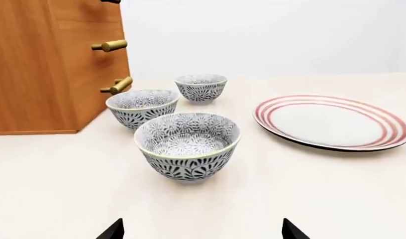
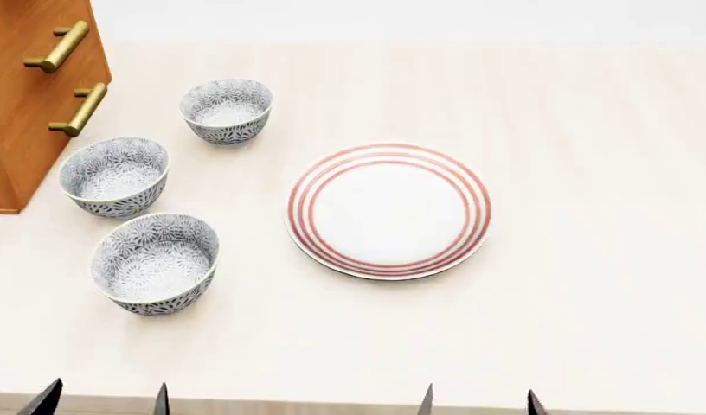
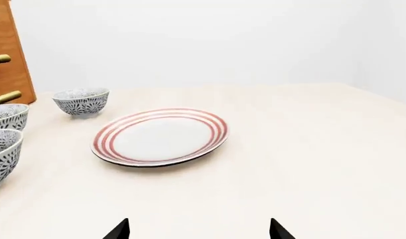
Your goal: Put the bowl at the front on the plate.
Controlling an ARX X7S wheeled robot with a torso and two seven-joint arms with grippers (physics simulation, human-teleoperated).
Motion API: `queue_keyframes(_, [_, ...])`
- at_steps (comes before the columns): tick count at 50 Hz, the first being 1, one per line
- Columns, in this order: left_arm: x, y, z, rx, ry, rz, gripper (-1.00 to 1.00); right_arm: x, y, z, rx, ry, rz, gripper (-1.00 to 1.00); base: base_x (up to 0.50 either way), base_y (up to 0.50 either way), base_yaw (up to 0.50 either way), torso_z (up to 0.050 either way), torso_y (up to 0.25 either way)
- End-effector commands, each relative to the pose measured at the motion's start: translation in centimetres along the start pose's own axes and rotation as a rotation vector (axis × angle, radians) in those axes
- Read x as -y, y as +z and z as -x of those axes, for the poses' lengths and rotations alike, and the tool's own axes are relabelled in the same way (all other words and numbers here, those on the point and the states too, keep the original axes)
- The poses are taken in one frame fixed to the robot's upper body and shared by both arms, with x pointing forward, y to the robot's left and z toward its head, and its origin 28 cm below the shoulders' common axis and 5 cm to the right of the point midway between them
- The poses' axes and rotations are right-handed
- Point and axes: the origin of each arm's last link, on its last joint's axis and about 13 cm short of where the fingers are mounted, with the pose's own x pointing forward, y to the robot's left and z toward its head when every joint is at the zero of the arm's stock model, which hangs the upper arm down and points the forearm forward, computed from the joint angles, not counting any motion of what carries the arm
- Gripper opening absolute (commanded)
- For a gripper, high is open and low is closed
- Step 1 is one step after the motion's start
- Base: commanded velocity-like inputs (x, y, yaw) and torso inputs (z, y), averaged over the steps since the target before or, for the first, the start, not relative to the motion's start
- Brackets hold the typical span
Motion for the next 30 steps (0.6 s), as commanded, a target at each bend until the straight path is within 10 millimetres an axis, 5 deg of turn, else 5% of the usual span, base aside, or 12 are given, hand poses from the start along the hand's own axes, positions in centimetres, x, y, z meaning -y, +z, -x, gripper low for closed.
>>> queue_keyframes(1, [0.6, 5.8, 0.8, 0.001, -0.040, -0.020, 1.00, 0.1, 5.0, 0.0, 0.003, 0.009, 0.041, 1.00, 0.00, 0.00, 0.00, 0.000, 0.000])
queue_keyframes(12, [1.0, 12.2, 0.7, 0.039, -0.097, 0.013, 1.00, 0.5, 12.7, 0.2, 0.076, 0.038, 0.138, 1.00, 0.00, 0.00, 0.00, 0.000, 0.000])
queue_keyframes(19, [1.4, 18.2, 0.5, 0.077, -0.133, 0.040, 1.00, 0.5, 18.4, 0.4, 0.117, 0.053, 0.242, 1.00, 0.00, 0.00, 0.00, 0.000, 0.000])
queue_keyframes(24, [1.4, 21.2, -0.2, 0.101, -0.117, 0.048, 1.00, 0.8, 20.7, -0.2, 0.136, 0.055, 0.289, 1.00, 0.00, 0.00, 0.00, 0.000, 0.000])
queue_keyframes(27, [0.8, 24.1, -0.8, 0.106, -0.014, 0.069, 1.00, 1.7, 23.5, -1.0, 0.178, -0.115, 0.306, 1.00, 0.00, 0.00, 0.00, 0.000, 0.000])
queue_keyframes(30, [1.4, 26.5, 0.7, 0.150, -0.168, 0.060, 1.00, 0.7, 25.4, -0.3, 0.173, -0.035, 0.345, 1.00, 0.00, 0.00, 0.00, 0.000, 0.000])
